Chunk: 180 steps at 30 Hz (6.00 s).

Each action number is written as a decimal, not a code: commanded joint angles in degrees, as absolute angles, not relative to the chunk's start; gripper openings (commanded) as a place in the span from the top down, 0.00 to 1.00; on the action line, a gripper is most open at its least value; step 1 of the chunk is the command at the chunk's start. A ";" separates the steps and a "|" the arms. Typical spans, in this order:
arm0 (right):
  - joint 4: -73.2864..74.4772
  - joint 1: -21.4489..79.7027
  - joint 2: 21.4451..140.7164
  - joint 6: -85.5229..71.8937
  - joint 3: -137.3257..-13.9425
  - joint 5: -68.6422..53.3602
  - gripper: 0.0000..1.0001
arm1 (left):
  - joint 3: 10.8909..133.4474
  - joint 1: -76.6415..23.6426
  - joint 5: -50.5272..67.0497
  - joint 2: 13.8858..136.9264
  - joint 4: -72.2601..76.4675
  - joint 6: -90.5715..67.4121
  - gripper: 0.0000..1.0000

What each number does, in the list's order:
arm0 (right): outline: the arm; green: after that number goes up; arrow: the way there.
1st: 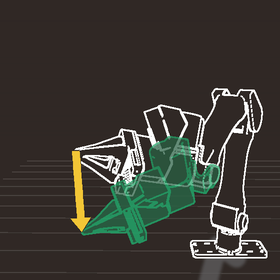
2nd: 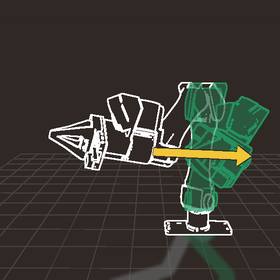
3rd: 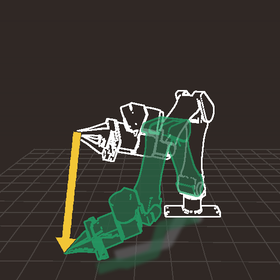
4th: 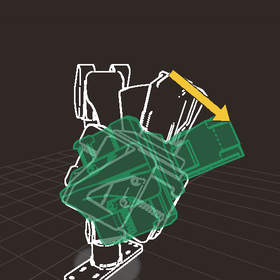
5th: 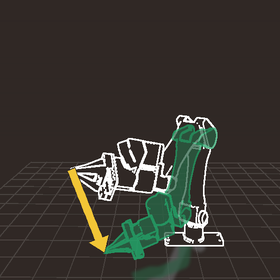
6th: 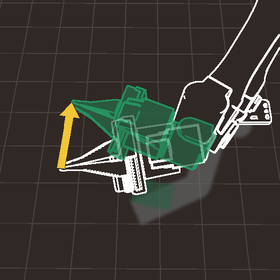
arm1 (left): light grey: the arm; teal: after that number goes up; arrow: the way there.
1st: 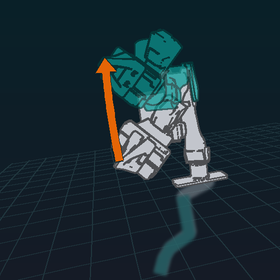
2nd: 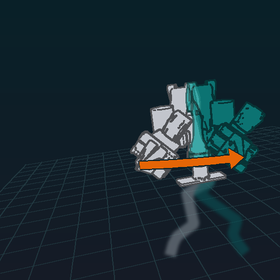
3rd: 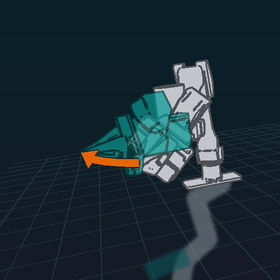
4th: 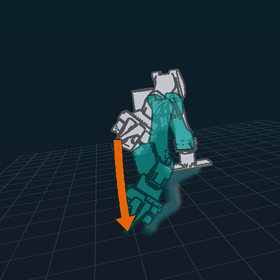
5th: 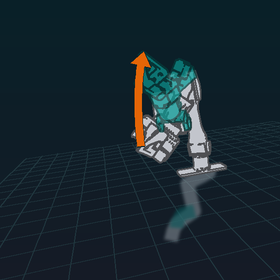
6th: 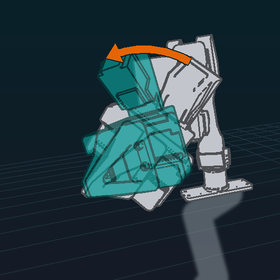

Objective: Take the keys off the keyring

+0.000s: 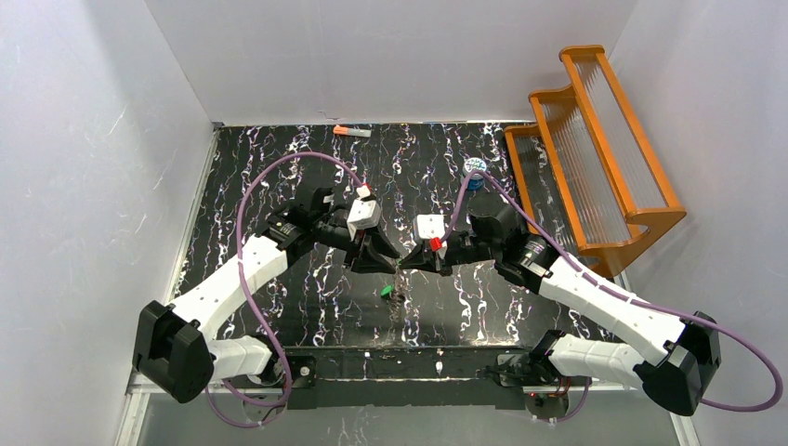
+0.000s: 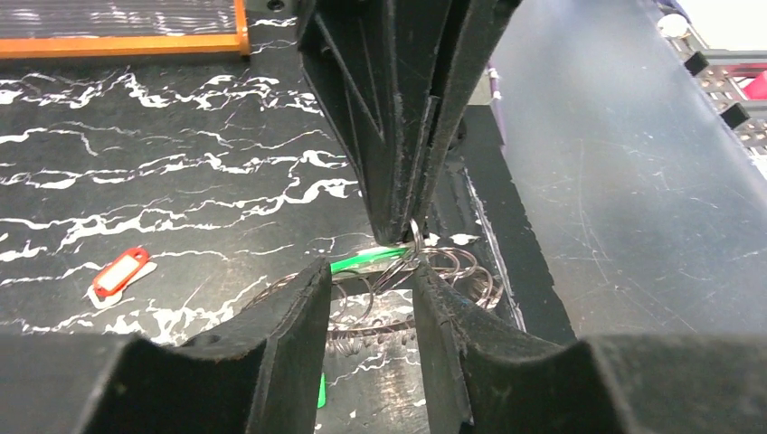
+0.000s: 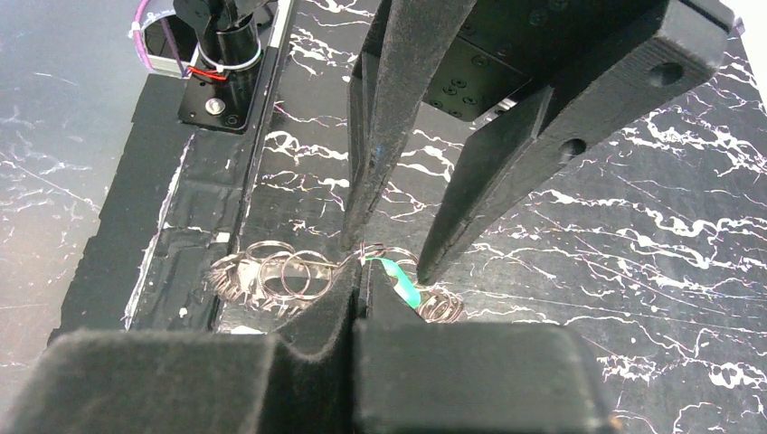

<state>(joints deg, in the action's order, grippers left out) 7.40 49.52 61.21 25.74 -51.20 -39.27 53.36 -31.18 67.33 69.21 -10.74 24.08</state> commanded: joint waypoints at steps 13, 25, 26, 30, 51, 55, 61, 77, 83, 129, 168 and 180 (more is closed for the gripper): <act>3.87 49.68 60.23 26.04 -53.89 -40.97 0.99 | 52.65 -30.85 75.89 69.53 -11.52 25.14 0.76; 2.91 49.66 59.62 25.65 -53.26 -40.81 0.99 | 52.38 -31.20 76.18 69.87 -11.45 24.55 0.83; 2.89 49.66 59.56 25.66 -53.16 -40.51 0.99 | 52.31 -31.20 76.07 69.87 -11.43 24.43 0.86; 2.90 49.66 59.09 25.75 -52.99 -39.25 0.99 | 51.87 -31.28 74.41 69.23 -11.34 24.10 0.97; 8.32 49.66 62.74 26.73 -51.62 -31.50 0.99 | 47.42 -31.20 54.47 68.24 10.32 -3.95 1.00; 5.78 49.73 63.78 25.86 -50.53 -28.93 0.99 | 46.75 -31.12 50.27 68.37 11.57 -7.10 1.00; -1.39 49.68 64.66 23.69 -46.60 -24.82 0.99 | 44.04 -30.42 46.90 69.58 19.15 -15.92 1.00; -7.01 49.64 70.93 2.95 -44.93 -21.48 0.99 | 41.93 -28.08 39.48 70.38 20.91 -20.83 1.00; -3.30 49.14 72.93 -1.47 -48.11 -20.36 0.99 | 42.15 -27.96 38.26 70.14 19.39 -19.62 1.00; -4.91 25.98 85.34 -13.53 -43.51 -1.82 0.65 | 46.21 -25.44 -5.40 53.29 -4.43 -4.65 0.54; 4.68 25.93 20.48 -4.39 -39.23 22.83 0.01 | 39.74 -24.43 -32.70 14.19 -9.69 -7.17 0.02; -1.81 26.10 14.05 -7.70 -32.88 31.21 0.01 | 33.04 -24.43 -33.70 14.16 -7.14 -9.18 0.02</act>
